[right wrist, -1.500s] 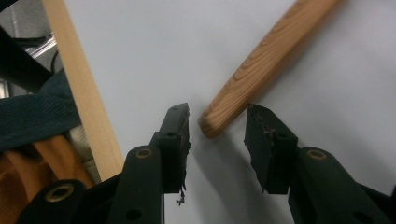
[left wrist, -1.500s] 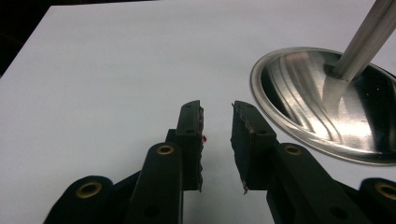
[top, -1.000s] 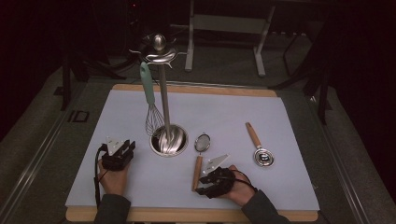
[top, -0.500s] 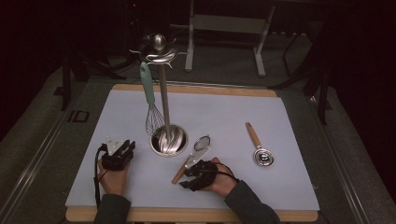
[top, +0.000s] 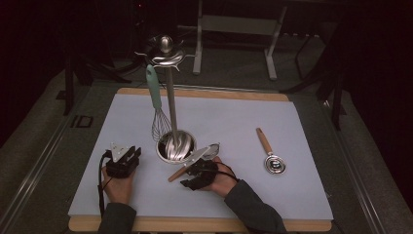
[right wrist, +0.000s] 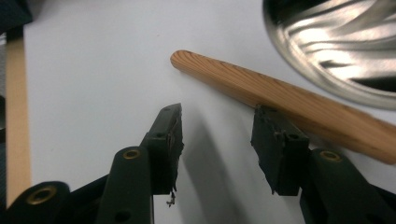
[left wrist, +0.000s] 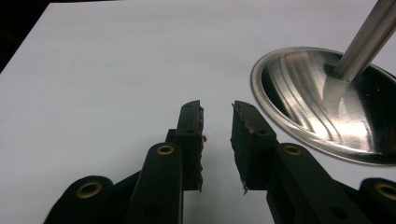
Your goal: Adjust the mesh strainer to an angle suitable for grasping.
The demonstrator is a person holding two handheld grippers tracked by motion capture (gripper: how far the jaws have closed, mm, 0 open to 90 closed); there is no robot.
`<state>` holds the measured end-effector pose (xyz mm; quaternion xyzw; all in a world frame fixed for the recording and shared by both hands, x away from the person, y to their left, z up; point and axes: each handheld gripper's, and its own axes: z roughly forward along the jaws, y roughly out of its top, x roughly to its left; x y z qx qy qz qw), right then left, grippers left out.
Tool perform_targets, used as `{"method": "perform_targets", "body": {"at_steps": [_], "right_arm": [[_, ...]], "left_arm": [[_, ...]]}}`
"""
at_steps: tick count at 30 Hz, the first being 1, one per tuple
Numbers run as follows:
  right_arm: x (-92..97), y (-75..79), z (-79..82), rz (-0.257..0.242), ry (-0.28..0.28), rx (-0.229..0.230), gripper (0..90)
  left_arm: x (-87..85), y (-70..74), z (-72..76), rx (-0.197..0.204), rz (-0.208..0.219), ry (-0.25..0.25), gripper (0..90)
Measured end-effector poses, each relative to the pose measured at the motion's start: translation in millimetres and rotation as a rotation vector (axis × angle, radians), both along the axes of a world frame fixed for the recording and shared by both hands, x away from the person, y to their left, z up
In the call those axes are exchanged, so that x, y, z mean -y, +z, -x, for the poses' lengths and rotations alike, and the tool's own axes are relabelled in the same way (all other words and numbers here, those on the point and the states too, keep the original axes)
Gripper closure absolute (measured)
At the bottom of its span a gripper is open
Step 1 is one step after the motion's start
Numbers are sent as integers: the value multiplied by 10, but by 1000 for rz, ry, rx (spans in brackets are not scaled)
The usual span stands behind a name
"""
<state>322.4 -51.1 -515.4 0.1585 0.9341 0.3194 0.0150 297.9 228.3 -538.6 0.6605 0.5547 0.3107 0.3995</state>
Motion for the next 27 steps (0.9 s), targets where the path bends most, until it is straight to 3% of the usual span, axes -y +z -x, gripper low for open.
{"method": "perform_targets", "body": {"at_steps": [4, 8, 10, 13, 17, 27], "right_arm": [[61, 195, -79, -61, -22, 39, 544], [97, 266, -149, -63, -27, 56, 534], [135, 315, -291, -45, -28, 62, 521], [153, 284, -414, -34, -37, 37, 509], [160, 188, -517, -32, -16, -47, 496], [177, 110, -488, 57, 63, -47, 479]], "left_arm": [[0, 0, -3, -5, -1, 0, 734], [2, 0, -4, -3, 1, 1, 734], [2, -1, -4, -4, 2, 3, 734], [0, 1, -5, -7, -2, 1, 734], [-3, 1, -7, -9, 0, 0, 734], [1, 0, -9, -11, -3, 2, 734]]}}
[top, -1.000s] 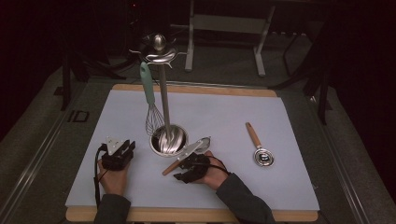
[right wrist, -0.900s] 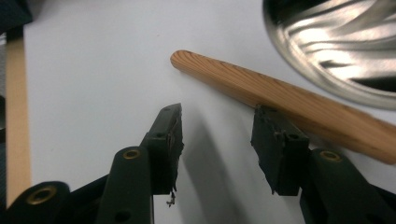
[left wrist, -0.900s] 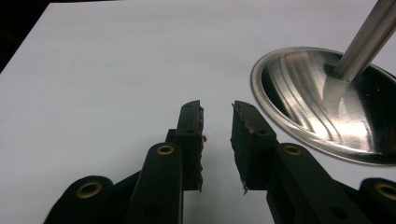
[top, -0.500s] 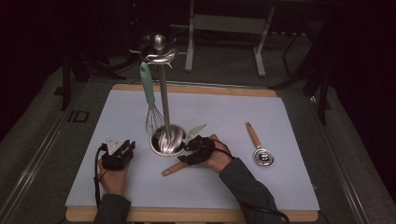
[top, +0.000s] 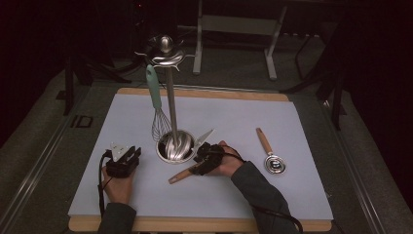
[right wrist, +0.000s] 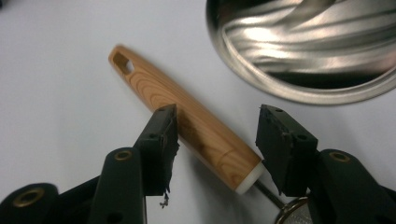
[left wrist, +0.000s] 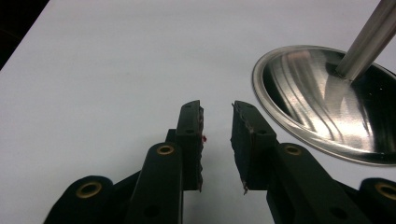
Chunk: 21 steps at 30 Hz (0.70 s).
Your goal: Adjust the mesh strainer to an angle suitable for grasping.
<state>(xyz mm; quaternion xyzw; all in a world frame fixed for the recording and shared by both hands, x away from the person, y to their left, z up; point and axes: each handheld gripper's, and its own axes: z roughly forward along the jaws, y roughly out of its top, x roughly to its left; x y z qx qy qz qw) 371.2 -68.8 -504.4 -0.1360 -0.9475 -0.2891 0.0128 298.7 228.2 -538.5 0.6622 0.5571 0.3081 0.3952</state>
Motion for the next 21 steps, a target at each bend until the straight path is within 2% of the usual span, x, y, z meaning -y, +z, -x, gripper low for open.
{"method": "perform_targets", "body": {"at_steps": [8, 10, 16, 19, 21], "right_arm": [[-26, -22, 53, 66, 60, 36, 438], [-28, -24, 65, 80, 64, 31, 435], [9, -4, 94, 99, 86, 27, 486], [11, 14, 137, 126, 93, 38, 502], [-1, -1, 143, 138, 111, 64, 500]], "left_arm": [[-1, 0, 0, 0, 0, 0, 734], [-2, 0, 0, 1, 1, 1, 734], [-1, 0, 0, 0, 0, 1, 734], [2, 0, 1, 0, -3, 2, 734], [2, 0, 1, 0, -3, 2, 734]]}}
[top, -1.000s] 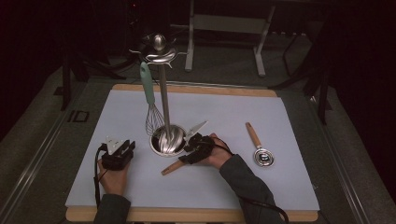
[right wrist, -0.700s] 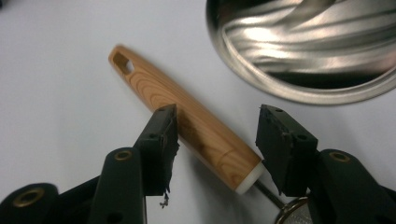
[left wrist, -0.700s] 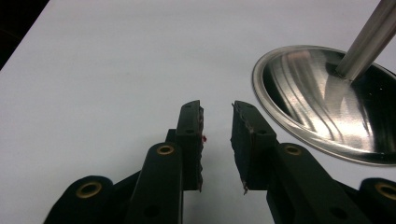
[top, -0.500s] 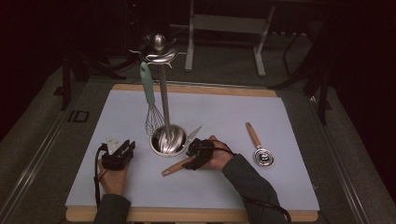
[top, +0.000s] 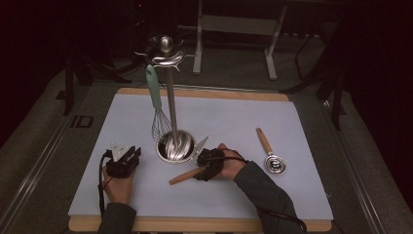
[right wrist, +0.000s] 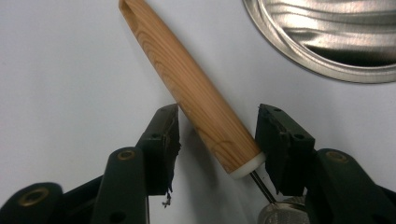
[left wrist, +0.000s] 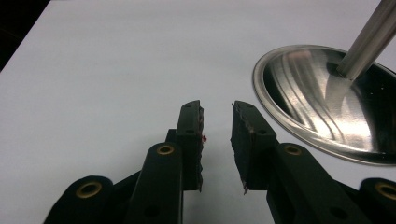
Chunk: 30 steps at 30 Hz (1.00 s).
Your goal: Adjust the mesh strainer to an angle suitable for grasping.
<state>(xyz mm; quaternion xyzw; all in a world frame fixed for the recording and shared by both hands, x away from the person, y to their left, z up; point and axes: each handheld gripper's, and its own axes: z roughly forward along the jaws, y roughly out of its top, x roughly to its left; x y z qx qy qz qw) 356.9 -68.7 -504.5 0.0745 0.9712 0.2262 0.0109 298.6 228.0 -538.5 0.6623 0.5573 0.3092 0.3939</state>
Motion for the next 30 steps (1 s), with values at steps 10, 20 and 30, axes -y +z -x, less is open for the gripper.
{"method": "perform_targets", "body": {"at_steps": [10, 20, 30], "right_arm": [[40, -15, -45, 71, -114, 39, 622], [515, -5, -194, 60, -320, -6, 631], [620, 118, -193, 99, -269, 7, 603]], "left_arm": [[-4, 0, -1, 0, 3, -1, 734], [2, 0, -2, -1, -2, -1, 734], [4, -2, -2, 1, -4, 0, 733]]}}
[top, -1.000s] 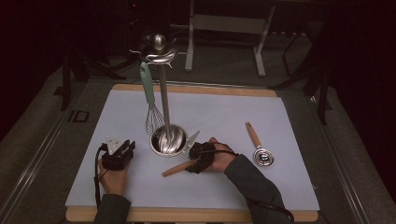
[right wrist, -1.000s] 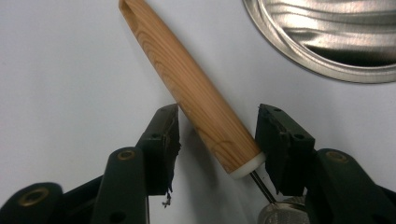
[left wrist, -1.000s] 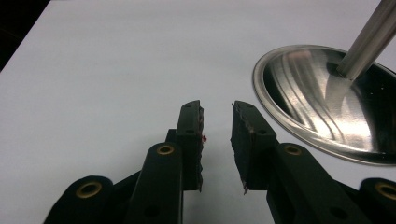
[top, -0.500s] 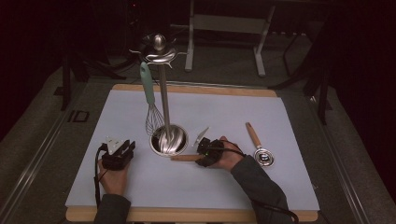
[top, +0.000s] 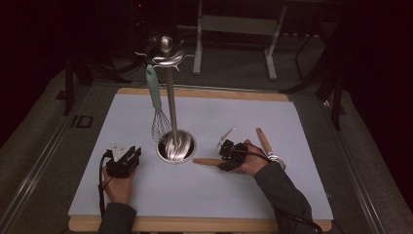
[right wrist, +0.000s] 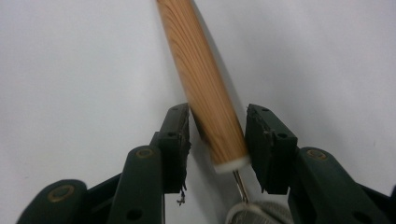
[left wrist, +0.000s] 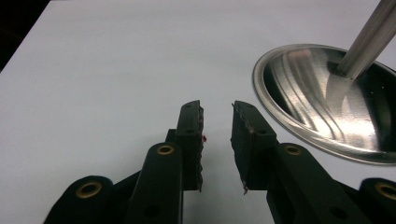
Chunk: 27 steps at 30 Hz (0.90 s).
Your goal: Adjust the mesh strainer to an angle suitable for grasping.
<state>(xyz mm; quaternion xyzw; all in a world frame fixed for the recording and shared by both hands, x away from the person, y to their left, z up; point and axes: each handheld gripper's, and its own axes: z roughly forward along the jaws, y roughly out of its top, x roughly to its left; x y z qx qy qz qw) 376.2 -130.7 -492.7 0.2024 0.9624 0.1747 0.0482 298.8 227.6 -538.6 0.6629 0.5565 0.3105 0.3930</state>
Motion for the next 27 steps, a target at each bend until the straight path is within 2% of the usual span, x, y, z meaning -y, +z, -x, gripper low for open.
{"method": "perform_targets", "body": {"at_steps": [3, 7, 12, 14, 18, 22, 27], "right_arm": [[-85, 34, -5, 30, 38, 0, 606], [-204, 21, -26, 126, 94, -12, 617], [-258, 6, -63, 229, 138, -54, 622], [-253, -39, -108, 275, 150, -80, 660], [-247, -32, -108, 263, 159, -76, 710], [-185, 0, -120, 171, 118, -82, 713], [-92, 59, -124, 91, 83, -86, 713]], "left_arm": [[-3, 1, 0, -2, 3, 0, 733], [-6, 1, 0, -2, 5, -1, 733], [-6, 1, 0, -3, 6, -2, 733], [-5, 1, 0, -2, 5, -2, 733], [-6, 1, -1, -2, 5, -2, 733], [-5, 1, -1, -2, 3, -2, 733], [-4, 0, -2, -2, 3, -1, 733]]}}
